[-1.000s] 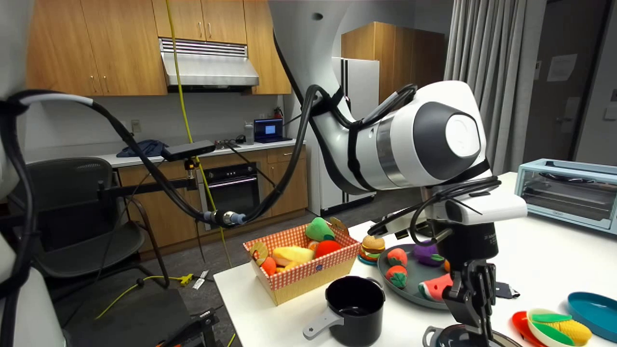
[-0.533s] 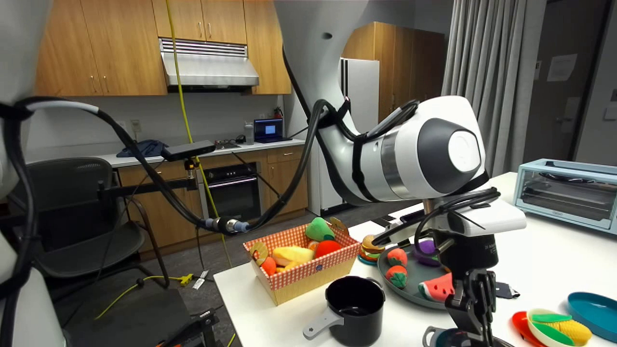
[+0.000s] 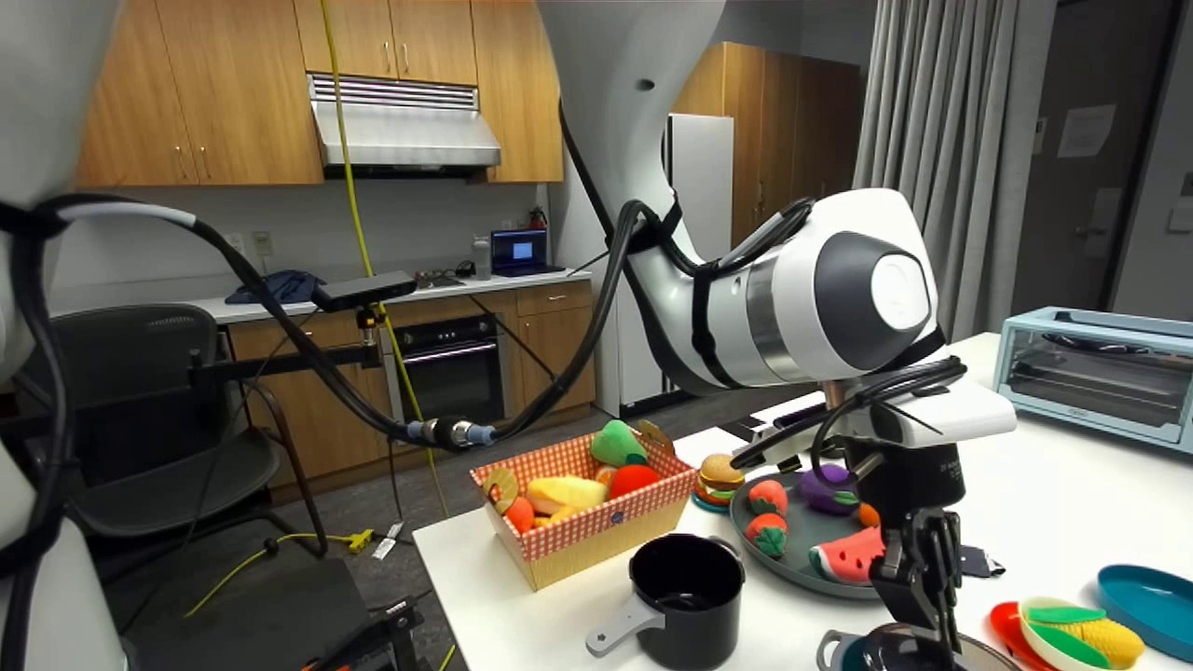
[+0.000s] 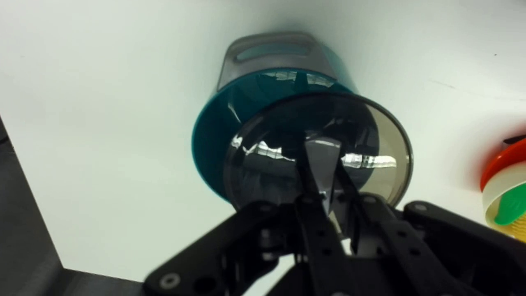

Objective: Remove the lid from the black pot and place it on the blue pot

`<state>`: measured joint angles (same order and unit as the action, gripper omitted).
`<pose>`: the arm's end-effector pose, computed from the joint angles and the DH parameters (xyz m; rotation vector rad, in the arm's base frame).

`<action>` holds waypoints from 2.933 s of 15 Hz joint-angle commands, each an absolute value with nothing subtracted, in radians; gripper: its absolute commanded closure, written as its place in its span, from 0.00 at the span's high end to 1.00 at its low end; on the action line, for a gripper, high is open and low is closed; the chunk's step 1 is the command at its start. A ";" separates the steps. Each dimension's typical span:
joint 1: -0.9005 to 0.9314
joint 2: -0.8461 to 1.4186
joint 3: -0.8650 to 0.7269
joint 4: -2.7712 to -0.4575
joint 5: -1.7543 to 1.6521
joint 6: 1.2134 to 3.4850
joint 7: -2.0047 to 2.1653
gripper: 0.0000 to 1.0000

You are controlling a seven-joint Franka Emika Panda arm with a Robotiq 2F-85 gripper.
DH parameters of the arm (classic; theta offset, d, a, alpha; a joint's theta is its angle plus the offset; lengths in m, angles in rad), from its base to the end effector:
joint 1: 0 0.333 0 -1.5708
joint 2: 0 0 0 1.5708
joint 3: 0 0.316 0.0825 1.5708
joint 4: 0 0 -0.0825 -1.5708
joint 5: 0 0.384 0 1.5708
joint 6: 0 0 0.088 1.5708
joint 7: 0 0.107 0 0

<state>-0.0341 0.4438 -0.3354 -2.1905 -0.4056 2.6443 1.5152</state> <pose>0.5242 -0.1951 0.1924 2.0910 -1.9382 0.2771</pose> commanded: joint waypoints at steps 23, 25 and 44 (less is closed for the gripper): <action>0.071 0.420 -0.443 -2.236 -0.433 2.657 1.618 0.04; 0.077 0.417 -0.450 -2.245 -0.439 2.655 1.630 0.04; 0.099 0.407 -0.441 -2.292 -0.431 2.651 1.650 0.70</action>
